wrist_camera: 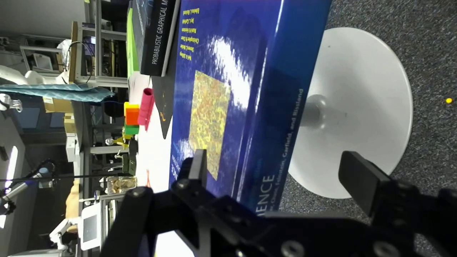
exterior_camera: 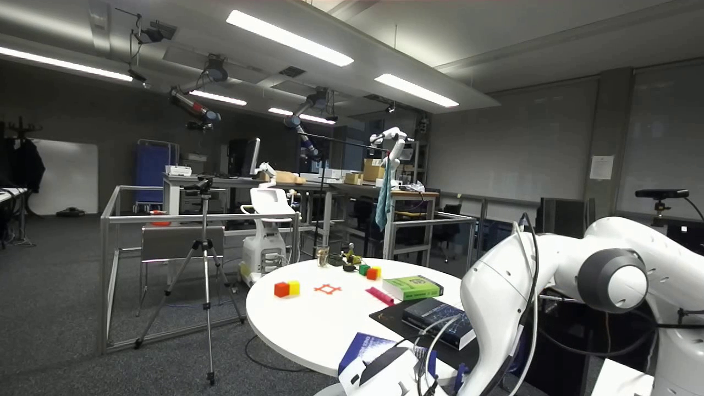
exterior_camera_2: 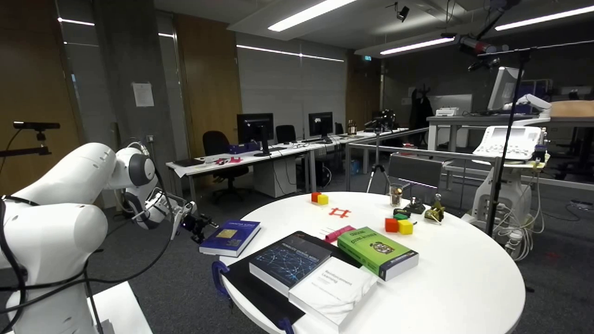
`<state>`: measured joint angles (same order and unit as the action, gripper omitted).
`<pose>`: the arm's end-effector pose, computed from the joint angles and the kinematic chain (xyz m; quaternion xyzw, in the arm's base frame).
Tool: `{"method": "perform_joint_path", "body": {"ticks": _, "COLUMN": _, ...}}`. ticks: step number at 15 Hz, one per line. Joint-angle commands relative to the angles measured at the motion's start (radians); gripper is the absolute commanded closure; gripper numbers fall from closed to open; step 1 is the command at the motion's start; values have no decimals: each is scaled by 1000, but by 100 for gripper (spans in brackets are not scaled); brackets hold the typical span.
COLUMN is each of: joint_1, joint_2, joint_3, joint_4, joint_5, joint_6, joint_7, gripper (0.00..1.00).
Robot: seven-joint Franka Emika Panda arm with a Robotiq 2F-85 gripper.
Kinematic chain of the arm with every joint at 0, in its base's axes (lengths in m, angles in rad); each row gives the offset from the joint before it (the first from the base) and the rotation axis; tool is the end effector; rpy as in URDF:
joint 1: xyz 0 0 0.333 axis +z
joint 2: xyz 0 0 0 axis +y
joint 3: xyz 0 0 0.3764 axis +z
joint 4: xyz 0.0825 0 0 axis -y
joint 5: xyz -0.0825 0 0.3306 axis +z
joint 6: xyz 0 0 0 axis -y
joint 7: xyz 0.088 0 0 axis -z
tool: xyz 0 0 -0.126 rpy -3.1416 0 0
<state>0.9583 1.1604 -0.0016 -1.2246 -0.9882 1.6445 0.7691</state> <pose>0.4752 0.5019 0.1083 0.7976 0.2798 0.1188 0.5210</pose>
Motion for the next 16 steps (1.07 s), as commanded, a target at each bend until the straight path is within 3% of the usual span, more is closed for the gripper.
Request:
{"method": "perform_joint_path", "body": {"ticks": 1, "joint_1": 23, "joint_2": 53, "joint_3": -25, "joint_4": 72, "joint_5": -32, "joint_6": -51, "joint_7": 23, "gripper": 0}}
{"method": "perform_joint_path", "body": {"ticks": 16, "joint_1": 72, "joint_2": 171, "joint_3": -108, "joint_4": 178, "joint_5": -88, "joint_6": -94, "joint_7": 169, "gripper": 0}}
